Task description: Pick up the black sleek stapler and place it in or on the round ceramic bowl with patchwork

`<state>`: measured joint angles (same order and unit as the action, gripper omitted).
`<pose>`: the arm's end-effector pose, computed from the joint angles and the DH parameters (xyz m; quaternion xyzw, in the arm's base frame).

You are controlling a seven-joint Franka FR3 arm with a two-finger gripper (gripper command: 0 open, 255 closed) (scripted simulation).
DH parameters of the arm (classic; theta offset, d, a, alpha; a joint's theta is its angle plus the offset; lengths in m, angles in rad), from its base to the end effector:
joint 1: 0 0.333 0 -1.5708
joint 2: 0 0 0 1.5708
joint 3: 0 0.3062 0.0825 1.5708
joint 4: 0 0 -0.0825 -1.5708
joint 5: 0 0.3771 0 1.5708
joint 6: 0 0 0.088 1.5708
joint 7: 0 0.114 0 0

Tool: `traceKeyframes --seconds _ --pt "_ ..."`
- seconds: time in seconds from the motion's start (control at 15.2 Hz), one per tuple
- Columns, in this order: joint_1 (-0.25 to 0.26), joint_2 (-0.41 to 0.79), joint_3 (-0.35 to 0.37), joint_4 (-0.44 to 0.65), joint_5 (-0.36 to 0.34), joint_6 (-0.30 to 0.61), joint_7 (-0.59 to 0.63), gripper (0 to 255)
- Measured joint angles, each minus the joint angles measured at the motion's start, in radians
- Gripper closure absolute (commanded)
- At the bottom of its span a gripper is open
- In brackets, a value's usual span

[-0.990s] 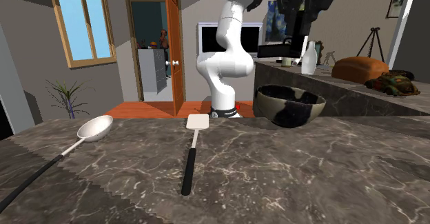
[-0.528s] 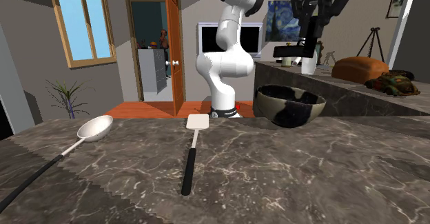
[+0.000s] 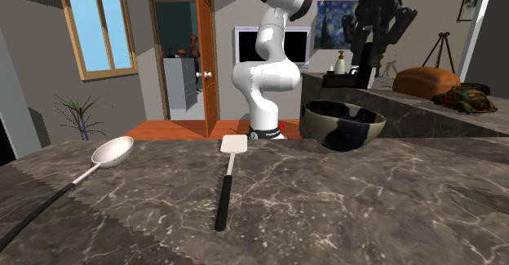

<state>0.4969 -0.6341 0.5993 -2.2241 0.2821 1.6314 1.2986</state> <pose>0.1152 0.3757 0.5419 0.9858 -0.1640 0.0186 0.0313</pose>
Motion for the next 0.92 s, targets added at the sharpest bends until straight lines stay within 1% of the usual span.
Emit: traceKeyframes --seconds 0.46,0.86,0.92 --pt "0.008 -0.004 0.024 -0.094 0.019 0.091 -0.002 255" --pt "0.008 -0.003 0.027 -0.099 0.02 0.098 -0.001 255" --pt "0.008 -0.003 0.027 -0.1 0.02 0.098 -0.001 0"
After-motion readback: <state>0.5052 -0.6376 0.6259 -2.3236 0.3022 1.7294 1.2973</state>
